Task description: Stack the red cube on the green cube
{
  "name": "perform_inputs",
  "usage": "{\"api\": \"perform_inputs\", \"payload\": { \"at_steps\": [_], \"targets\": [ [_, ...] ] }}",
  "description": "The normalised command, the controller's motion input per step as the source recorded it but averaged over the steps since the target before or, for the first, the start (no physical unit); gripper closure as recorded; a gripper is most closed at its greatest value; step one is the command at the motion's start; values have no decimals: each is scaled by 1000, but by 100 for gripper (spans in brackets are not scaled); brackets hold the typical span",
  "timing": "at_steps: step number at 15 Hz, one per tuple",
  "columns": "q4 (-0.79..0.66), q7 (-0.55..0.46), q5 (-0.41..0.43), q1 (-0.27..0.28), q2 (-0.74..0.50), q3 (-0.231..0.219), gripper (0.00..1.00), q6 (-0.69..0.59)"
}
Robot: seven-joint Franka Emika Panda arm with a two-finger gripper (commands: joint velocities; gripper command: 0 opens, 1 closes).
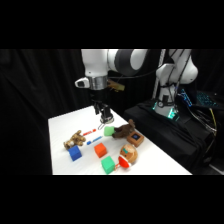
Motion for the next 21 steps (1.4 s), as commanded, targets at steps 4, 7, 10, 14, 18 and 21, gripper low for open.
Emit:
{"api": "perform_inputs", "payload": {
  "at_steps": [4,7,10,14,18,21],
  "targets": [
    [161,31,74,26,227,29,0,204],
    [135,36,52,23,188,22,0,166],
    [101,7,26,22,151,24,0,159],
    [120,30,-21,24,159,7,0,163],
    [167,77,-61,38,213,-20,0,153],
    [206,109,-98,55,230,-59,0,142]
  ]
}}
